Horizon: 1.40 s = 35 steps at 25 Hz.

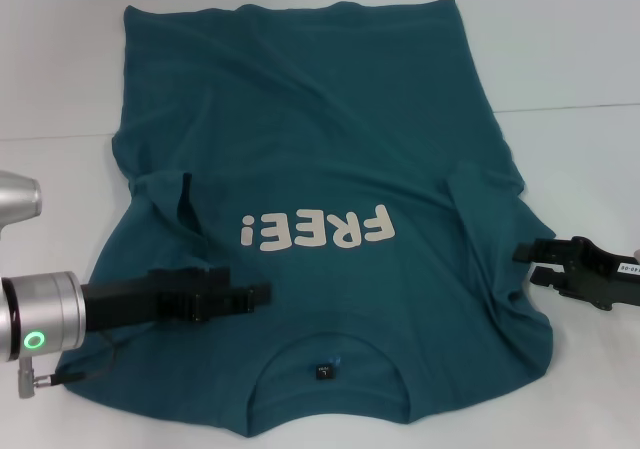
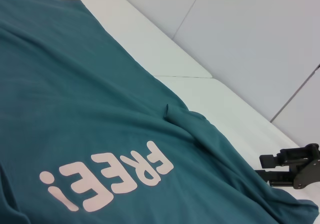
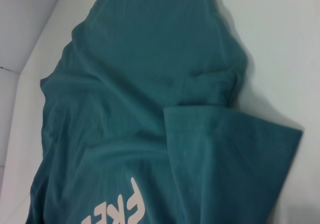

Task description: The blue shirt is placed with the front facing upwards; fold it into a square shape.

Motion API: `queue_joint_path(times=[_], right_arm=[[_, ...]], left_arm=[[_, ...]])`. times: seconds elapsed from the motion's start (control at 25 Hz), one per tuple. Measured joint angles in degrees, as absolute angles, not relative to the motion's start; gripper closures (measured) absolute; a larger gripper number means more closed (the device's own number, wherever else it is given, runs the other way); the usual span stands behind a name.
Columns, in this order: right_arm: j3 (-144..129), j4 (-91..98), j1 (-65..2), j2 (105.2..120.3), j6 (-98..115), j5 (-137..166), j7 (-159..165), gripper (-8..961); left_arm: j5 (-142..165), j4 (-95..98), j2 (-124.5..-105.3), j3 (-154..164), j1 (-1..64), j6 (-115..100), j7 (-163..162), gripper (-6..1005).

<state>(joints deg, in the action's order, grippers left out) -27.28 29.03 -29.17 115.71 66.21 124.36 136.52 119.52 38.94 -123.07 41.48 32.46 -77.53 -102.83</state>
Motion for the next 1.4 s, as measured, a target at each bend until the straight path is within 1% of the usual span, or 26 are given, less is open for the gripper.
queue_joint_path(times=[0.16,0.68,1.0,1.4], right_arm=[[-27.3,29.0,-29.3,115.77,65.2,124.4,136.2,421],[-27.4,28.9,-30.8,117.16,61.8,124.4,136.1,425],[-27.6,28.7,-30.9,117.25,61.5,124.2,136.1,427],[-27.6,28.6,-31.1,117.49,59.9,123.9,136.1,458]], left_arm=[[119.5,39.0,-123.14,41.5,32.3,-77.6,-102.8,123],[119.5,38.9,-123.22,41.5,32.1,-77.6,-102.8,124],[119.5,39.1,-123.23,41.5,32.1,-77.5,-102.8,125],[119.5,39.1,-123.15,41.5,32.3,-77.4,-102.8,124]])
